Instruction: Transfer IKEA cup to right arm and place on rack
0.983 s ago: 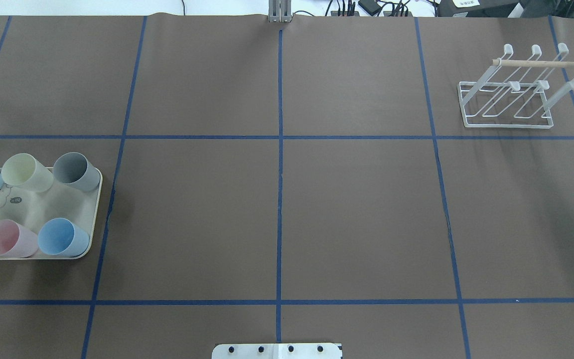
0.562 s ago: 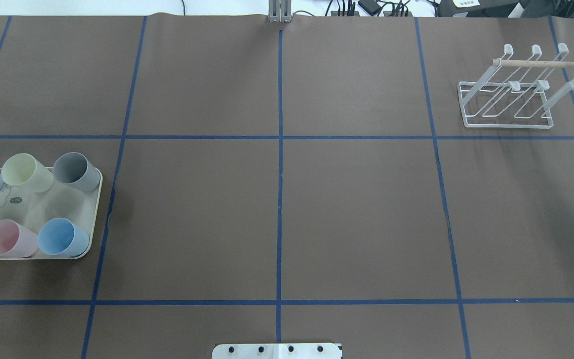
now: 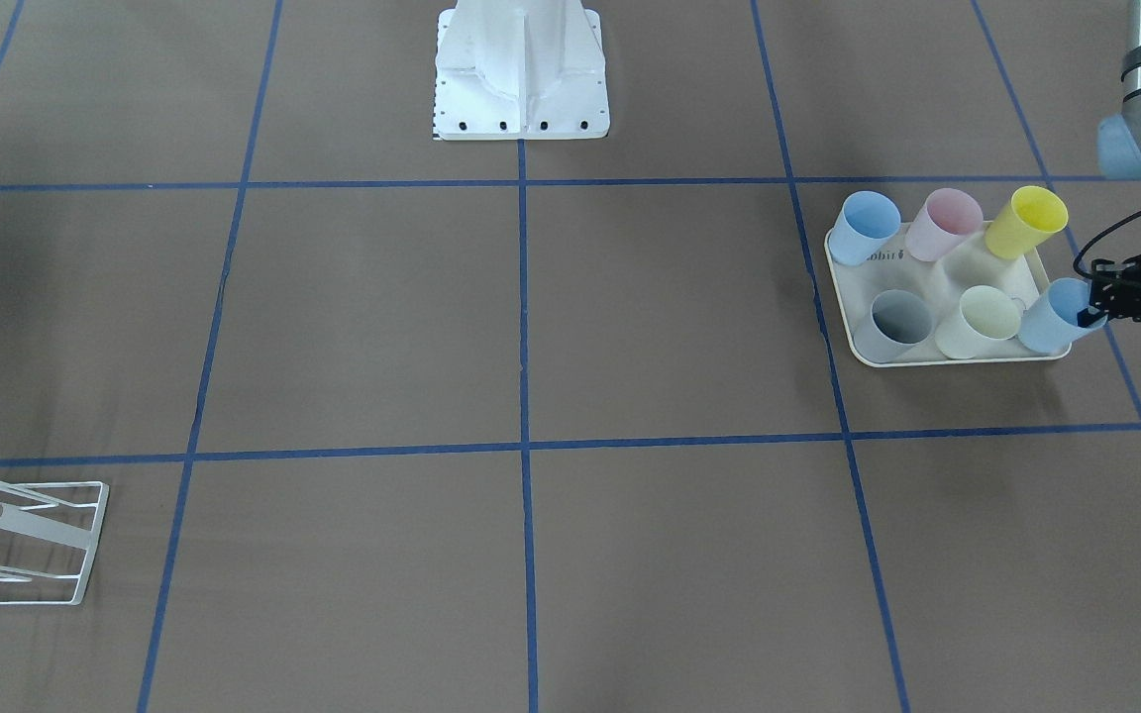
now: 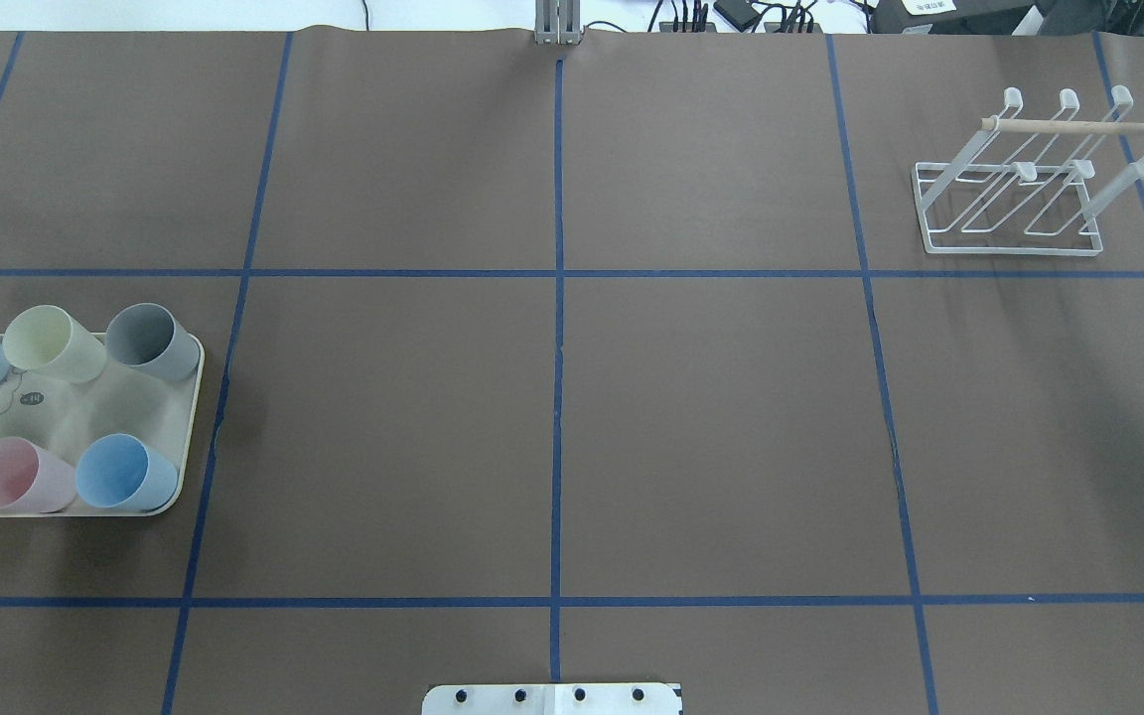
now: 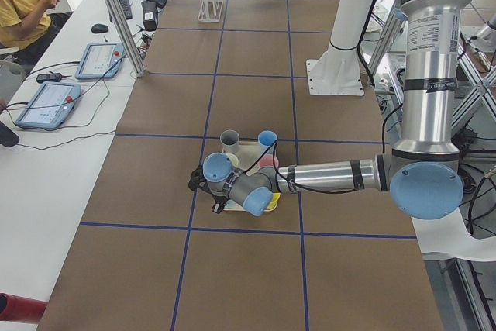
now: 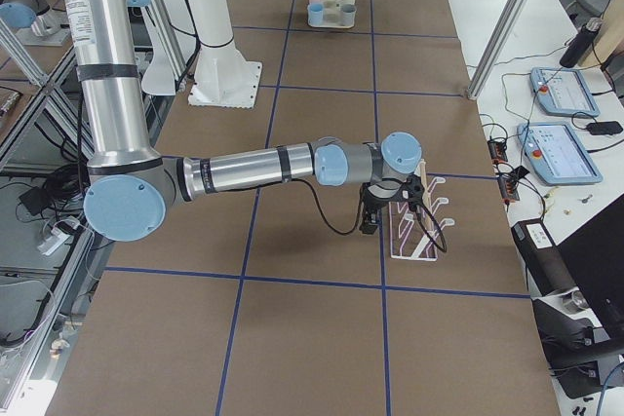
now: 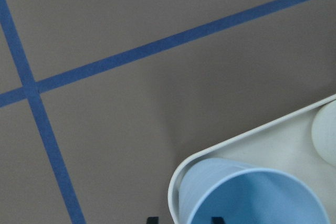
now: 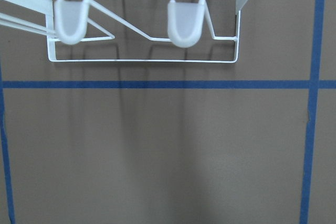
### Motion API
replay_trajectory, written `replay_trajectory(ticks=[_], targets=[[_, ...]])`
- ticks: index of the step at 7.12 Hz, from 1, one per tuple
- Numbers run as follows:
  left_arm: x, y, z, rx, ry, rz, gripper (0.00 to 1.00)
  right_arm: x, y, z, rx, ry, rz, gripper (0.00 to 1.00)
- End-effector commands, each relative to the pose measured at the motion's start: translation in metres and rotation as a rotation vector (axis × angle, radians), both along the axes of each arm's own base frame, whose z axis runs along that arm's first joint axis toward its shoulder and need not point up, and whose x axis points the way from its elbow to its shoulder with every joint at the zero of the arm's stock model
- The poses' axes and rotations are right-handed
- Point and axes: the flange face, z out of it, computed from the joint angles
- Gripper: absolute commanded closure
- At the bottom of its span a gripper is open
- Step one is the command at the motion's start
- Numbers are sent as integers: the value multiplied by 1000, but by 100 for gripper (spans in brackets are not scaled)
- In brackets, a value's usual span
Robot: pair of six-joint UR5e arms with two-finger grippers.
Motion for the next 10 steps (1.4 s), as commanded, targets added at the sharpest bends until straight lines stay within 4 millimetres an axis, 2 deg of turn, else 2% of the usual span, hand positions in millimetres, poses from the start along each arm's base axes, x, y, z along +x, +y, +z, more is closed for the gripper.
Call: replay_trajectory(ticks=[1, 2, 3, 4, 6, 7, 8, 9, 10], targets=[[-26, 0, -43, 20, 73, -50, 100, -2, -1, -5, 10, -5, -3, 0], [-81, 7, -52, 32, 78, -161, 100, -6, -3, -13, 29, -7, -8, 0], [-124, 8, -64, 55, 81, -251, 100, -15, -8, -15, 76, -18, -21, 0], [-139, 14, -82, 55, 95, -305, 100, -37, -10, -23, 126, -33, -44, 0], [-131, 3, -141, -34, 174, -412, 100, -87, -5, -66, 148, -84, 31, 0], [-106, -19, -174, 10, 201, -365, 100, -127, 4, -83, 136, -130, 50, 0], [-53, -31, -205, -37, 256, -287, 100, -156, -2, -121, 158, -178, 93, 0], [-9, -42, -249, -57, 306, -234, 100, -210, -2, -176, 88, -239, 124, 0], [50, -42, -281, -85, 332, -166, 100, -273, 5, -233, 74, -267, 138, 0]])
